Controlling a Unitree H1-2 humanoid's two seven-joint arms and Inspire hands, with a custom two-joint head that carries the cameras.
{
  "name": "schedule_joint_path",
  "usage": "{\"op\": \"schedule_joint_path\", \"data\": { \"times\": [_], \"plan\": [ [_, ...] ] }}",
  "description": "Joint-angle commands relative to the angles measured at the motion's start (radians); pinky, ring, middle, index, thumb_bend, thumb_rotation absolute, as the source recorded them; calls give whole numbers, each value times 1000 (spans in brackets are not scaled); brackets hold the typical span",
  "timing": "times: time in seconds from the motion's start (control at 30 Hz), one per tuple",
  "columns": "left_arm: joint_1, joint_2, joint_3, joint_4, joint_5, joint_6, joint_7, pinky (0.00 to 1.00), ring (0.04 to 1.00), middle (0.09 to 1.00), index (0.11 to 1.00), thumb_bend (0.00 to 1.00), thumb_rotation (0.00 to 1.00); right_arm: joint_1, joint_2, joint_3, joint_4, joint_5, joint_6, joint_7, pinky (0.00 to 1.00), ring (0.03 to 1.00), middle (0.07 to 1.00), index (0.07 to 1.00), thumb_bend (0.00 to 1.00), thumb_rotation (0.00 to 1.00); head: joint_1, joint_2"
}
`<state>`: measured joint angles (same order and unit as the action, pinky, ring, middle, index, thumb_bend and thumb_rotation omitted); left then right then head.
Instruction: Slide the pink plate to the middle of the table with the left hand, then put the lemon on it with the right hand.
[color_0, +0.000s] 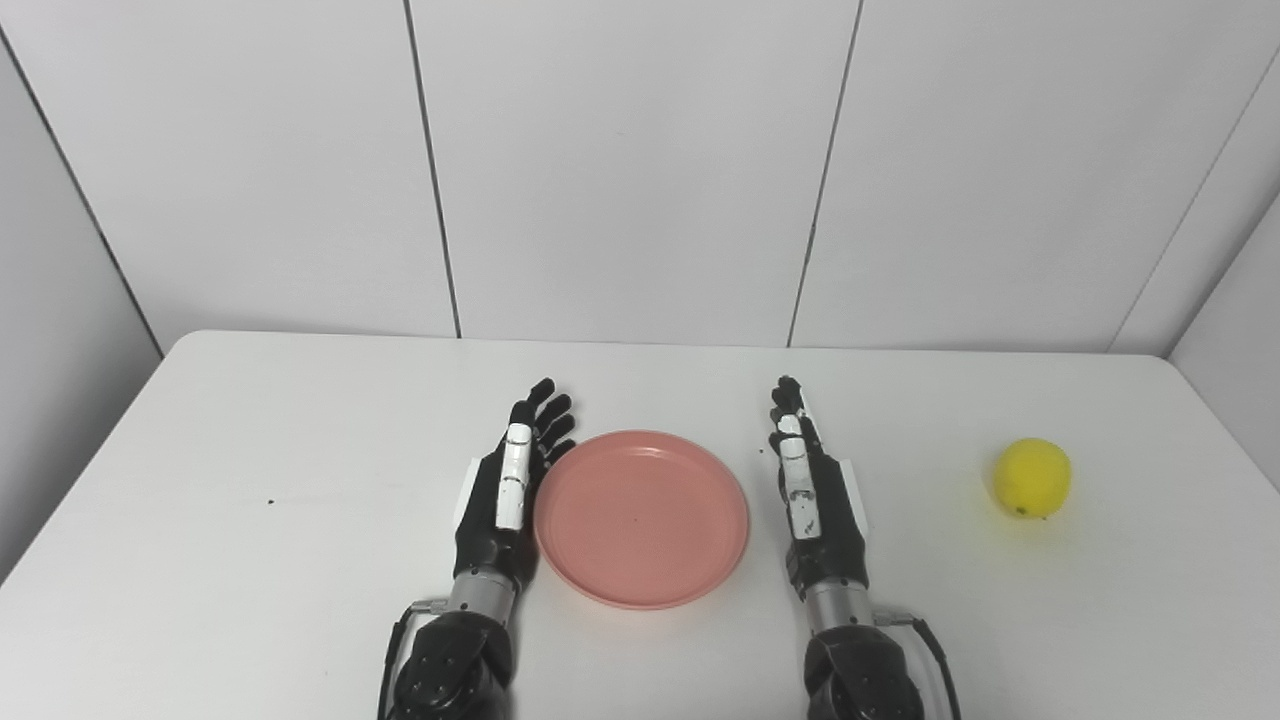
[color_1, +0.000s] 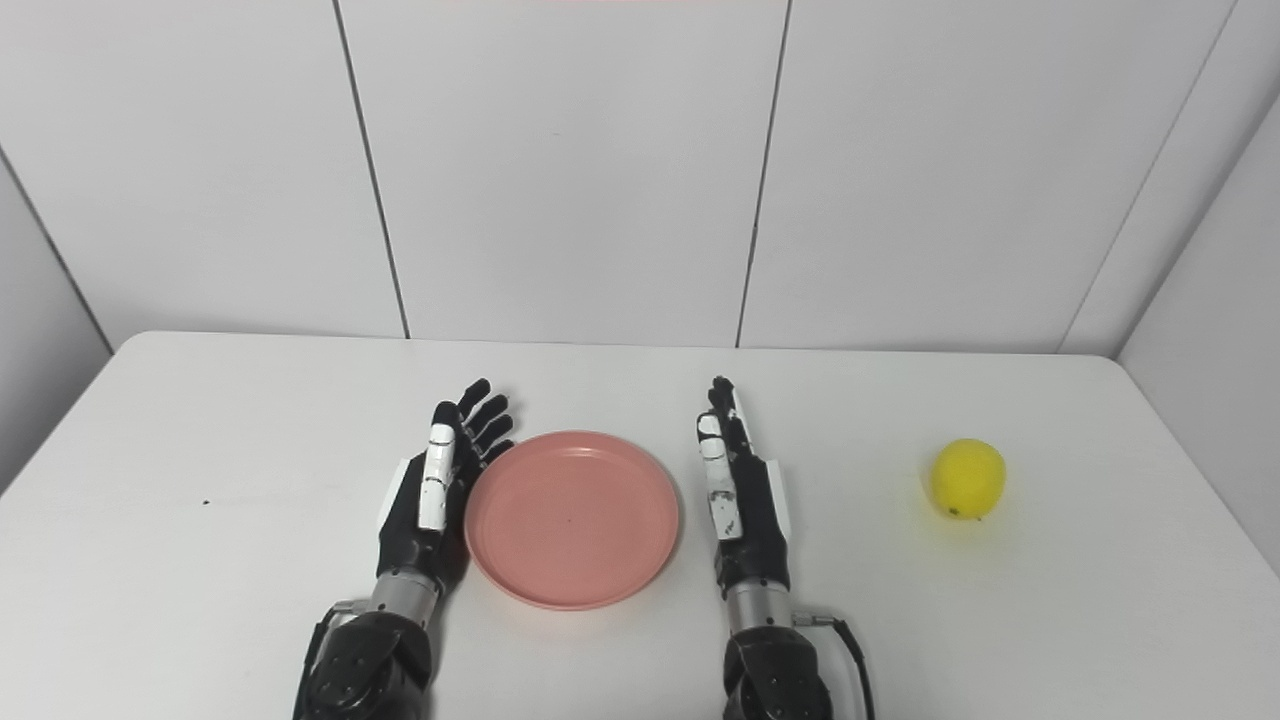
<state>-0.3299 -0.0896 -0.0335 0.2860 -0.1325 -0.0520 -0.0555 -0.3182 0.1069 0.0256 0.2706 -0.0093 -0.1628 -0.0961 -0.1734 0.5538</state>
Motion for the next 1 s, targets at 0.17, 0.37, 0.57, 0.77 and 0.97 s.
{"op": "schedule_joint_path", "data": {
  "times": [0.17, 0.37, 0.57, 0.77, 0.97],
  "plan": [
    [1, 7, -29, -11, 2, 16, -50, 932, 941, 940, 937, 617, 1000, -1, 1, 4, -13, -10, -6, 5, 1000, 986, 970, 966, 705, 1000, -3, 1],
    [3, 8, -28, -19, 4, 29, -57, 941, 943, 943, 939, 608, 1000, -1, 3, 4, -18, -4, 2, 8, 1000, 992, 967, 966, 714, 1000, -13, 1],
    [-2, 27, -36, -4, 49, 11, -42, 925, 930, 932, 929, 604, 1000, -4, 0, 4, -19, -6, 6, 8, 1000, 991, 966, 966, 719, 1000, -9, -2],
    [-6, 35, -35, 14, 85, -11, -24, 919, 925, 931, 927, 595, 1000, -3, -3, 4, -30, -5, 14, 10, 1000, 989, 970, 969, 697, 1000, -4, -6],
    [-15, 36, -32, 41, 123, -45, 5, 903, 917, 923, 913, 572, 1000, -4, 0, -4, -41, -9, 17, -4, 1000, 982, 953, 955, 688, 1000, -9, -5]
  ]
}}
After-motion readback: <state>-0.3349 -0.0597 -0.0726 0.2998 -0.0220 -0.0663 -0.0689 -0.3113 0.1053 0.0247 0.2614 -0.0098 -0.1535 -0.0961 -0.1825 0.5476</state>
